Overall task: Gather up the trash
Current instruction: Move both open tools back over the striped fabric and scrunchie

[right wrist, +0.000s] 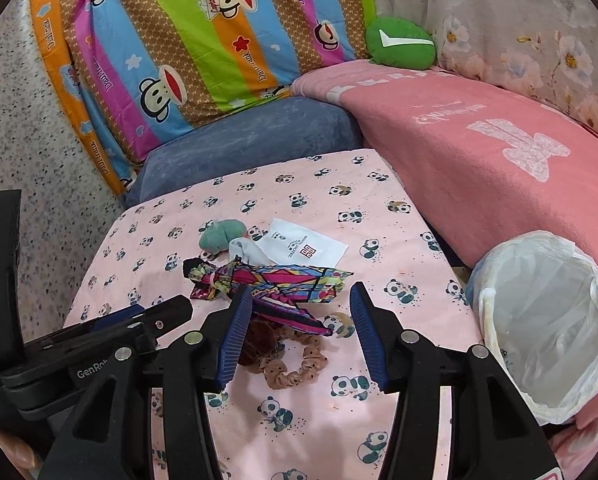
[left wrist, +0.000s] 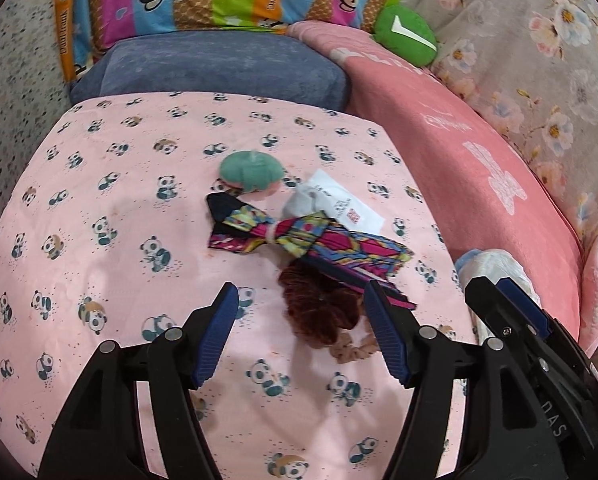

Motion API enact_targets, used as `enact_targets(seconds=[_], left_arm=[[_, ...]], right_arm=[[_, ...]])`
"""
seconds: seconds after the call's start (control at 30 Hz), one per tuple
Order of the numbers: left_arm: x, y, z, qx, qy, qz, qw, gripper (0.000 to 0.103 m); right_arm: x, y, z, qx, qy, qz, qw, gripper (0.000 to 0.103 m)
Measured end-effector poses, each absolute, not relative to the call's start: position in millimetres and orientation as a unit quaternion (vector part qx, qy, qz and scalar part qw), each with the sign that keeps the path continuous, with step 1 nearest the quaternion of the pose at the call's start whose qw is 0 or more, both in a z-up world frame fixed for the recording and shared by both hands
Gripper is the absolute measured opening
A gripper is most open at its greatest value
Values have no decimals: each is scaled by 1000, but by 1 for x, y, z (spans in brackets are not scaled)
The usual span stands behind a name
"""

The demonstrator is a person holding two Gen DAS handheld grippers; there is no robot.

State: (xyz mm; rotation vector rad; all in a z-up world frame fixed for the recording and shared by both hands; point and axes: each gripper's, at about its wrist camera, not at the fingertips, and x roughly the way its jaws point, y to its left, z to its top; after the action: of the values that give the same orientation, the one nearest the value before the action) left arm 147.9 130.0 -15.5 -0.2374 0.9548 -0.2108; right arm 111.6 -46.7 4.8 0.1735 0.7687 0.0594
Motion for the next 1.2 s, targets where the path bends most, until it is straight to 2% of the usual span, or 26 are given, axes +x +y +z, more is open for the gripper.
enact_targets(seconds=[0.77, 0.83, 0.9, 1.0, 1.2], left_arm=[[176, 205, -67, -150, 495, -38, 855, 62], [177, 205, -69, -150, 497, -37, 854, 62], [179, 205, -71, -149, 498, -38, 853, 62], [179, 204, -73, -149, 500, -38, 852, 62], [178, 199, -71, -145, 500, -41, 853, 62]], right_arm=[[197, 21, -64, 44, 442, 67, 894, 50], [202, 25, -71, 37, 450, 68, 890, 44], [204, 27, -77, 36, 458, 73, 885, 26], [202, 27, -79, 43, 460, 82, 883, 8], [190, 20, -57, 67, 428, 95, 896, 4]])
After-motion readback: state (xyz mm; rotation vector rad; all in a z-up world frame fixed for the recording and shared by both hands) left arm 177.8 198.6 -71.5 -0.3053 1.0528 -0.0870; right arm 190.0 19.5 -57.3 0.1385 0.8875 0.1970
